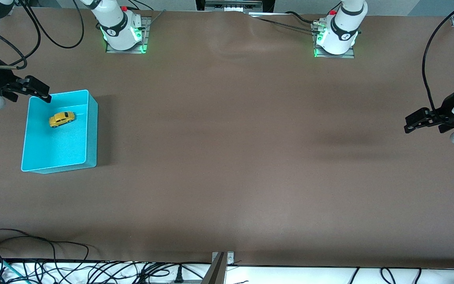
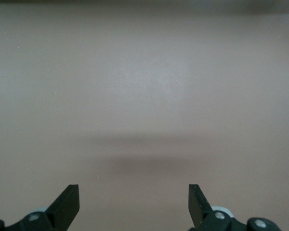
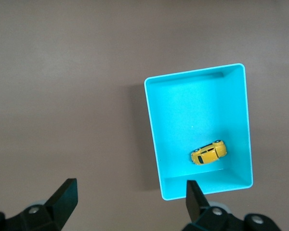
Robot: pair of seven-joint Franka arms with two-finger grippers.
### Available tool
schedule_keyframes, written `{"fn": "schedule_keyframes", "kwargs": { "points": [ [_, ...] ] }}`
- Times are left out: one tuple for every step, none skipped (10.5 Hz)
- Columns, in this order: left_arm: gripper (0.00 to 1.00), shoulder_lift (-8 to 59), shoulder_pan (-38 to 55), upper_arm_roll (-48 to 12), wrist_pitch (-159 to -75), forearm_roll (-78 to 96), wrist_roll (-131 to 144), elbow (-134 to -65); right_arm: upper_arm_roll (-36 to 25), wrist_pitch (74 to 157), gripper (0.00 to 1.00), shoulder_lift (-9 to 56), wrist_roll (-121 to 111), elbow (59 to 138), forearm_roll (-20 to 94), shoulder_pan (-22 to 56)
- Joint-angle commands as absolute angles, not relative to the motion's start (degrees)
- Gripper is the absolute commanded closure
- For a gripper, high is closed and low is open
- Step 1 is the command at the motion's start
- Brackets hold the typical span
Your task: Wind up and store yellow beetle car
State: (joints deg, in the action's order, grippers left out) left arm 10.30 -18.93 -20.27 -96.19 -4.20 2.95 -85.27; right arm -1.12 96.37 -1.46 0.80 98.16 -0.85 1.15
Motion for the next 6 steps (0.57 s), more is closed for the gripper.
{"fn": "schedule_keyframes", "kwargs": {
  "points": [
    [0.0, 10.5, -19.0, -20.2, -95.4, -3.1, 1.7, -84.5, -1.7, 94.9, 0.0, -0.8, 0.2, 95.5, 0.4, 1.8],
    [0.0, 10.5, -19.0, -20.2, -95.4, -3.1, 1.6, -84.5, -1.7, 94.8, 0.0, -0.9, 0.1, 95.6, 0.4, 1.8],
    [0.0, 10.5, -19.1, -20.1, -95.4, -3.1, 1.6, -84.5, -1.8, 94.2, 0.0, -0.9, -0.3, 95.6, 0.4, 1.7],
    [0.0, 10.5, -19.0, -20.1, -95.4, -3.1, 1.6, -84.5, -1.8, 93.7, 0.0, -0.9, -0.3, 95.6, 0.4, 1.7],
    [0.0, 10.5, -19.0, -20.2, -95.4, -3.1, 1.7, -84.5, -1.8, 93.4, 0.0, -0.9, -0.3, 95.6, 0.4, 1.8],
    [0.0, 10.5, -19.0, -20.2, -95.4, -3.1, 1.6, -84.5, -1.7, 93.3, 0.0, -0.9, -0.4, 95.6, 0.4, 1.8]
  ]
}}
